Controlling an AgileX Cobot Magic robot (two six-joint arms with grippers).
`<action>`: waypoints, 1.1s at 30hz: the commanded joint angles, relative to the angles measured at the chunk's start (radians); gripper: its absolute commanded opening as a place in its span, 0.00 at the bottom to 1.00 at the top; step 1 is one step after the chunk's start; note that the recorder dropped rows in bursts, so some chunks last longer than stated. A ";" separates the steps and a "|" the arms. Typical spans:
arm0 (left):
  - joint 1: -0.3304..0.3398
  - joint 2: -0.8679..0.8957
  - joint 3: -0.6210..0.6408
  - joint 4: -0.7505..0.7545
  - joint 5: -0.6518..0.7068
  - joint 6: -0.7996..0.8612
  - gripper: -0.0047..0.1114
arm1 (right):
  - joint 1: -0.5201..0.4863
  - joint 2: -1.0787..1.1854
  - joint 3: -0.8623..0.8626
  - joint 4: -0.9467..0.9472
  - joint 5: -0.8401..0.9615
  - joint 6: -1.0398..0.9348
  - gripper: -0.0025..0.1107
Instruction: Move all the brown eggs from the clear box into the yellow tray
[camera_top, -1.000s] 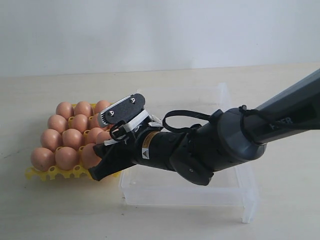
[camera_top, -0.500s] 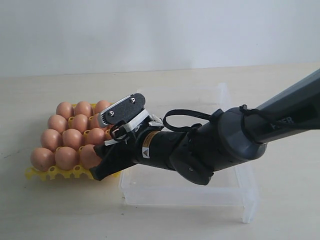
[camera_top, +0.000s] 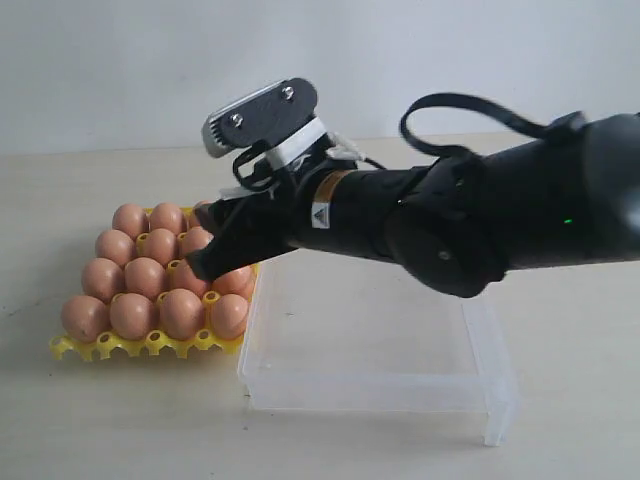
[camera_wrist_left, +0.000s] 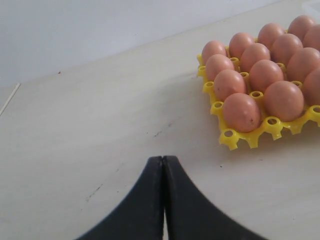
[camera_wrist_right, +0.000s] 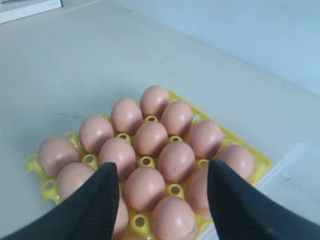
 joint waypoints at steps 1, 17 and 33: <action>-0.002 -0.006 -0.004 0.000 -0.005 -0.005 0.04 | -0.042 -0.116 0.079 0.014 0.019 -0.012 0.42; -0.002 -0.006 -0.004 0.000 -0.005 -0.005 0.04 | -0.221 -0.708 0.564 0.128 -0.025 -0.046 0.02; -0.002 -0.006 -0.004 0.000 -0.005 -0.005 0.04 | -0.221 -1.193 0.708 0.198 0.240 -0.185 0.02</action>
